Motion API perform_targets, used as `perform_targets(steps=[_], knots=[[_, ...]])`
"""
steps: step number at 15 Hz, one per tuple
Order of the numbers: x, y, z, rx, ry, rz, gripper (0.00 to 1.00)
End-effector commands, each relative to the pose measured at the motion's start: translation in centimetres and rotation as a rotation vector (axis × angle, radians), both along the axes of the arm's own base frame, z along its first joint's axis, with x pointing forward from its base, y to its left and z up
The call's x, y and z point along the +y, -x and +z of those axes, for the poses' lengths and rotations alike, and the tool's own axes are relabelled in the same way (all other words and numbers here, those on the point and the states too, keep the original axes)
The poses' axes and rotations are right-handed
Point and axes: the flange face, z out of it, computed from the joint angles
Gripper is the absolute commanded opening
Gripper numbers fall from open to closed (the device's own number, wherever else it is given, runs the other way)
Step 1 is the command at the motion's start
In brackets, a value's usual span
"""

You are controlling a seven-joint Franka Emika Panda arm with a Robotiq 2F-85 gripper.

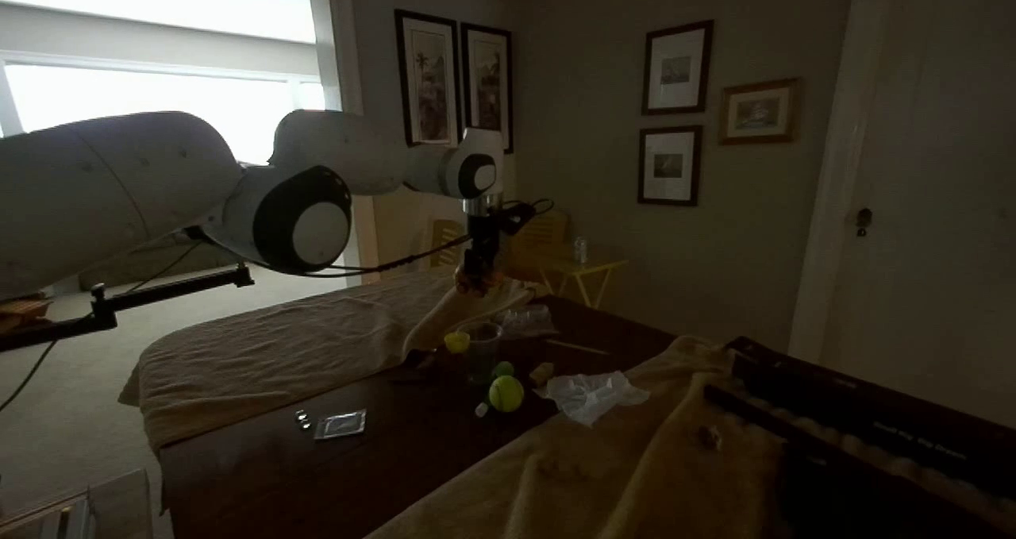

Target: Move the toy to the left

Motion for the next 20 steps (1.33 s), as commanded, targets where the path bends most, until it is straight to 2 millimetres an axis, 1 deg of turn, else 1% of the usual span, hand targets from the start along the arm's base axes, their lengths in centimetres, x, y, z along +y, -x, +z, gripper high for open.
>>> perform_targets(steps=[1,5,8,10,13,18,20], knots=[[0.2,0.5,-1.0,0.048,-0.015,0.045,0.49],[0.0,1.0,-2.9,0.098,0.000,0.056,0.49],[0.0,1.3,-4.0,0.129,0.017,0.056,0.49],[-0.6,1.2,-4.5,0.140,0.021,0.032,0.49],[-2.3,0.7,-4.9,0.140,0.038,-0.026,0.49],[-6.5,-0.9,-4.3,0.118,0.054,-0.149,0.49],[-7.9,-1.1,-4.5,0.118,0.078,-0.180,0.49]])
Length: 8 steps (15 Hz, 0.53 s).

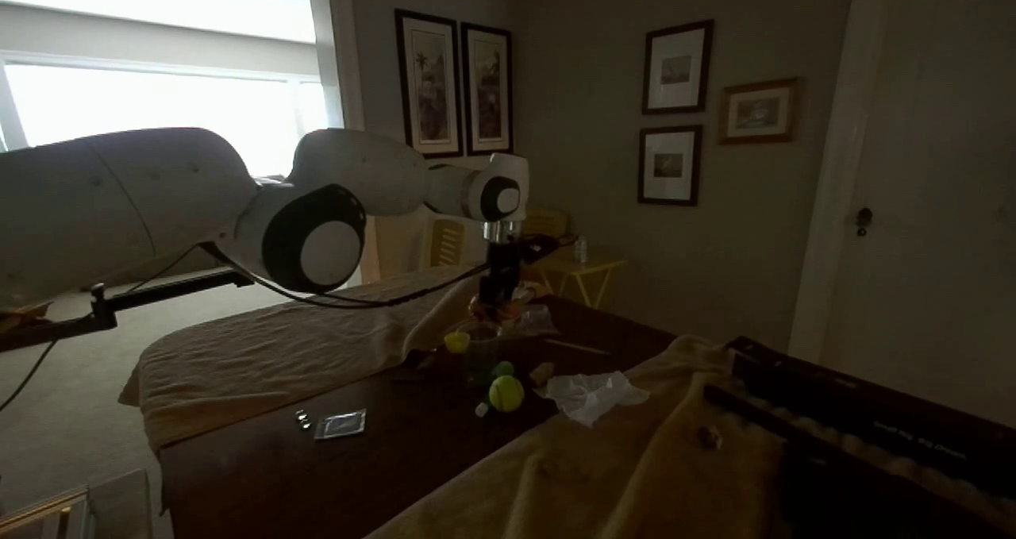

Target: Move the toy to the left

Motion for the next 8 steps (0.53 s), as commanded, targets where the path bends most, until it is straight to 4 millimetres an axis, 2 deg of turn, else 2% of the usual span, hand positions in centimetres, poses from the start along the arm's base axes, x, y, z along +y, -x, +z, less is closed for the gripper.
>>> perform_targets(steps=[1,4,8], knots=[[-1.8,-0.6,0.7,-0.016,0.038,-0.063,0.49],[-2.5,-0.5,0.1,-0.004,0.062,-0.053,0.49],[-2.6,-0.2,-0.7,0.020,0.077,-0.022,0.49]])
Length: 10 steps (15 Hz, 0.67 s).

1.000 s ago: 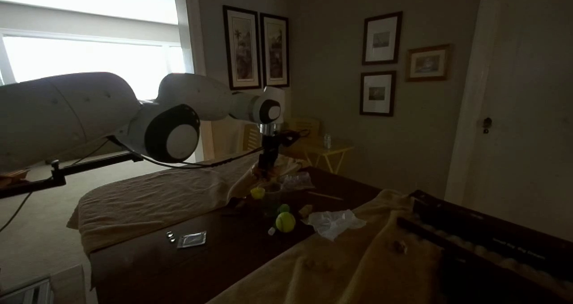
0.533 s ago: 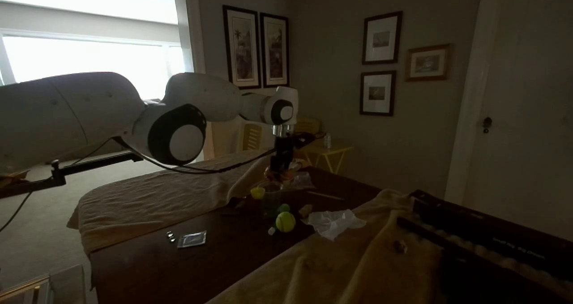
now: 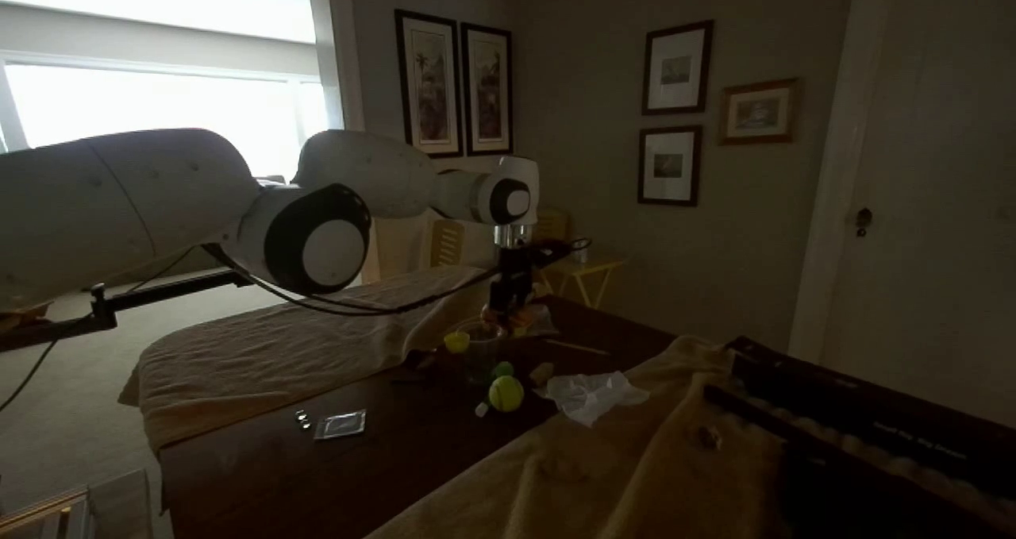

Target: Move the toy to the left

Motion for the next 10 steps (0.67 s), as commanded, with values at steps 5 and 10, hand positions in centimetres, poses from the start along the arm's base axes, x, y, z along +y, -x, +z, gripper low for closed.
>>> perform_targets(steps=[5,10], knots=[[0.7,0.3,-0.8,0.013,-0.017,0.038,0.49],[0.9,0.4,-1.1,0.021,-0.022,0.035,0.49]])
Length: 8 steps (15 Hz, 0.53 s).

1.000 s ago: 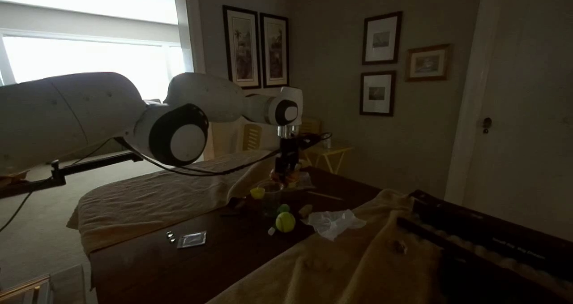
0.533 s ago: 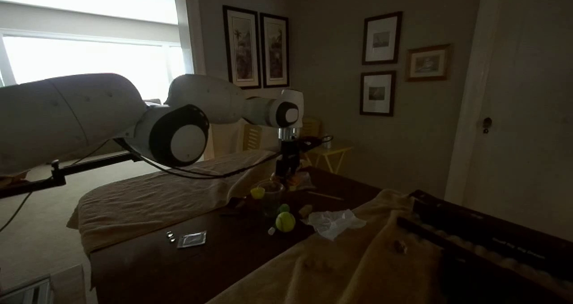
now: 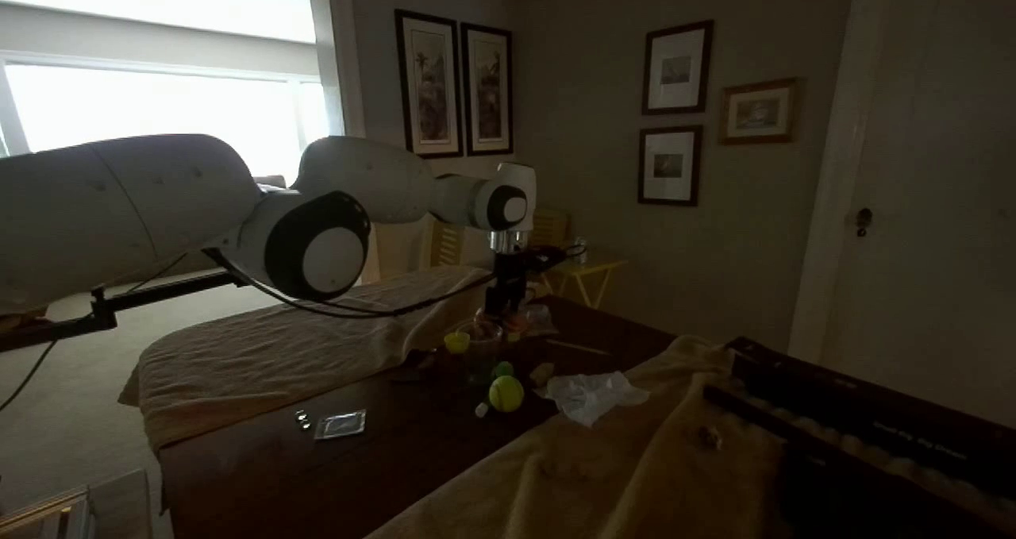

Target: Move the toy to the left

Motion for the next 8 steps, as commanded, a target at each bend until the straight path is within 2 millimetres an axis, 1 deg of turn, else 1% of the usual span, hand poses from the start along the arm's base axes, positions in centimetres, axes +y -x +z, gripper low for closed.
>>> perform_targets(steps=[1,3,5,8], knots=[[-0.3,0.1,-0.5,0.008,0.036,-0.030,0.49],[-1.4,-0.1,-2.0,-0.002,0.067,-0.057,0.49],[-2.4,-0.4,-2.4,-0.027,0.117,-0.074,0.49],[-3.6,-0.6,-4.0,-0.049,0.174,-0.078,0.49]])
